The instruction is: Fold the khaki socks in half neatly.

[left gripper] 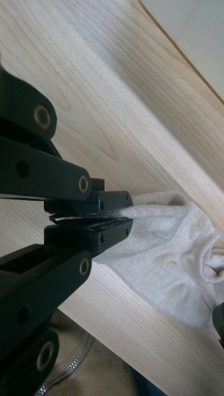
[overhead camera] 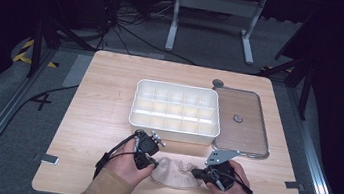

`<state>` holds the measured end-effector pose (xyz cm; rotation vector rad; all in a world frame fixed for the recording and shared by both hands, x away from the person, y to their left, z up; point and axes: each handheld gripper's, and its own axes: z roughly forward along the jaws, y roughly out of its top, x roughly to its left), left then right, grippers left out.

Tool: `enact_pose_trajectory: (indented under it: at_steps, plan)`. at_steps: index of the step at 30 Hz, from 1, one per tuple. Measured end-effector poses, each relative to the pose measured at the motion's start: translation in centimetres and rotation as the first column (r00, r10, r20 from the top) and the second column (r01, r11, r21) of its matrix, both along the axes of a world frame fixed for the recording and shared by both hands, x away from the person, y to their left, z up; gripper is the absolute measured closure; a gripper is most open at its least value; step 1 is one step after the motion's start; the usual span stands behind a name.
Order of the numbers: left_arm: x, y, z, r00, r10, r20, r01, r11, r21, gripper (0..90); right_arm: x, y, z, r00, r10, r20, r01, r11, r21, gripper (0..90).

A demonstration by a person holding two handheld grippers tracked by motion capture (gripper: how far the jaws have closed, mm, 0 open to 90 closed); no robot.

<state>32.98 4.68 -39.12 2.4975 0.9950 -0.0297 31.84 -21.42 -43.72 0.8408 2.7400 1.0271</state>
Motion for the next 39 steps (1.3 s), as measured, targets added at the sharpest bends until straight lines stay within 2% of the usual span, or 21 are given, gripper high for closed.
enact_pose_trajectory:
  at_steps: [3, 4, 9, 12, 17, 22, 28, 36, 39]
  plan:
    - [0.1, -0.5, 0.1, 0.9999, -0.013, 0.004, 0.013, 0.9999, -0.003, 86.0, 0.1, -0.1, -0.9, 0.9997, -0.012, -0.019, 0.012, 0.999, -0.033, 89.9]
    - [0.1, -0.8, 0.2, 0.9999, -0.014, 0.007, 0.014, 0.9999, -0.006, 86.0, 0.1, -0.2, -1.2, 0.9997, -0.011, -0.021, 0.01, 1.0, -0.008, 89.9]
    - [0.1, -1.9, 0.6, 0.9974, -0.041, 0.059, 0.043, 0.9988, -0.023, 86.2, 0.2, -0.4, -1.4, 0.9996, -0.001, -0.03, 0.002, 1.0, 0.014, 90.0]
    - [0.1, -2.8, 0.7, 0.9957, -0.063, 0.068, 0.065, 0.9975, -0.027, 86.3, 0.2, -0.5, -1.5, 0.9997, -0.001, -0.024, 0.002, 1.0, 0.018, 90.0]
    - [0.1, -4.4, 0.7, 0.9935, -0.096, 0.06, 0.098, 0.9946, -0.034, 86.2, 0.1, -0.7, -1.6, 0.9996, -0.002, -0.028, 0.003, 0.999, 0.034, 90.0]
    - [0.1, -6.4, 0.9, 0.9875, -0.139, 0.074, 0.142, 0.9894, -0.033, 86.2, 0.1, -0.8, -1.7, 0.9994, -0.008, -0.034, 0.009, 0.999, 0.04, 90.0]
    - [0.1, -7.3, 0.5, 0.9856, -0.153, 0.072, 0.155, 0.9876, -0.024, 86.2, 0.2, -0.8, -1.8, 0.9996, -0.006, -0.029, 0.007, 0.999, 0.046, 90.0]
    - [0.4, -8.6, -0.9, 0.9826, -0.177, 0.058, 0.178, 0.9837, -0.024, 86.2, 0.1, -1.1, -1.9, 0.999, -0.015, -0.042, 0.018, 0.997, 0.074, 90.0]
    - [0.5, -8.9, -1.2, 0.9827, -0.172, 0.068, 0.174, 0.9844, -0.027, 86.2, 0.0, -1.1, -2.0, 0.9992, -0.017, -0.036, 0.02, 0.997, 0.079, 90.0]
